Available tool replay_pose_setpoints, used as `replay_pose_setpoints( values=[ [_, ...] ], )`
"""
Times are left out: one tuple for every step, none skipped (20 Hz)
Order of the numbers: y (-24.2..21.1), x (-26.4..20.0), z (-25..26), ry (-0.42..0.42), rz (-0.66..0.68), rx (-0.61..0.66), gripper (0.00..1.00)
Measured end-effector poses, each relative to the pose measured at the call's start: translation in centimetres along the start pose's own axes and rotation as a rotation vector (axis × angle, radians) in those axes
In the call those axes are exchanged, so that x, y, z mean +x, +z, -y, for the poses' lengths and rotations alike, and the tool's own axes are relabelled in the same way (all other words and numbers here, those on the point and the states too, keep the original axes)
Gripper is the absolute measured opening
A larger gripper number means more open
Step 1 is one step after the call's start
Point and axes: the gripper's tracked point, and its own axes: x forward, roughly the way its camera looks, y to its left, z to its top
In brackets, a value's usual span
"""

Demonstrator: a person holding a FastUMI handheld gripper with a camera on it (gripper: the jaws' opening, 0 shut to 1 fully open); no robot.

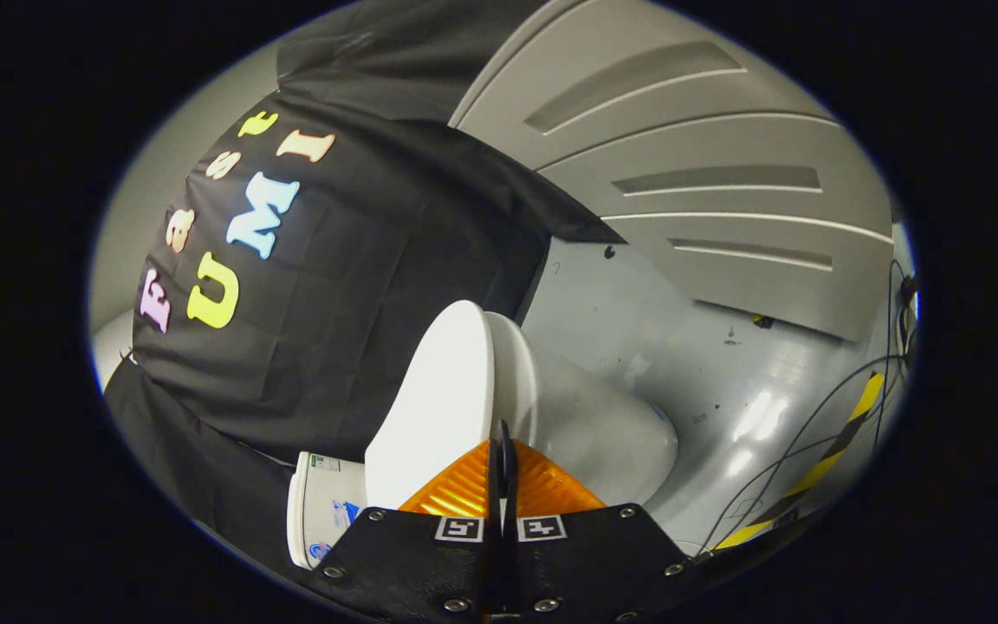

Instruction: Open the toilet lid.

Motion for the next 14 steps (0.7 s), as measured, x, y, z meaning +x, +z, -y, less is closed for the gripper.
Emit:
replay_pose_setpoints(
  values=[
    [0.2,-0.3,-0.5,-0.013,0.006,-0.003,0.0],
    [0.4,-0.8,-1.2,-0.019,0.013,-0.013,0.0],
    [0.7,-1.2,-1.9,-0.024,0.024,-0.024,0.0],
    [1.0,-1.6,-2.8,-0.027,0.035,-0.038,0.0],
    [1.4,-2.0,-3.8,-0.026,0.048,-0.06,0.0],
    [1.6,-2.5,-4.8,-0.025,0.059,-0.09,0.0],
    [1.9,-2.9,-5.8,-0.024,0.069,-0.122,0.0],
    [2.1,-3.4,-6.8,-0.023,0.078,-0.152,0.0],
    [2.4,-3.8,-8.0,-0.019,0.089,-0.172,0.0],
    [2.6,-4.2,-9.1,-0.01,0.102,-0.19,0.0],
    [2.8,-4.7,-10.2,-0.002,0.114,-0.205,0.0],
    [2.8,-5.1,-11.2,0.007,0.125,-0.222,0.0],
    [2.9,-5.6,-12.2,0.014,0.131,-0.238,0.0],
    [2.9,-5.9,-13.2,0.023,0.142,-0.255,0.0]
  ],
)
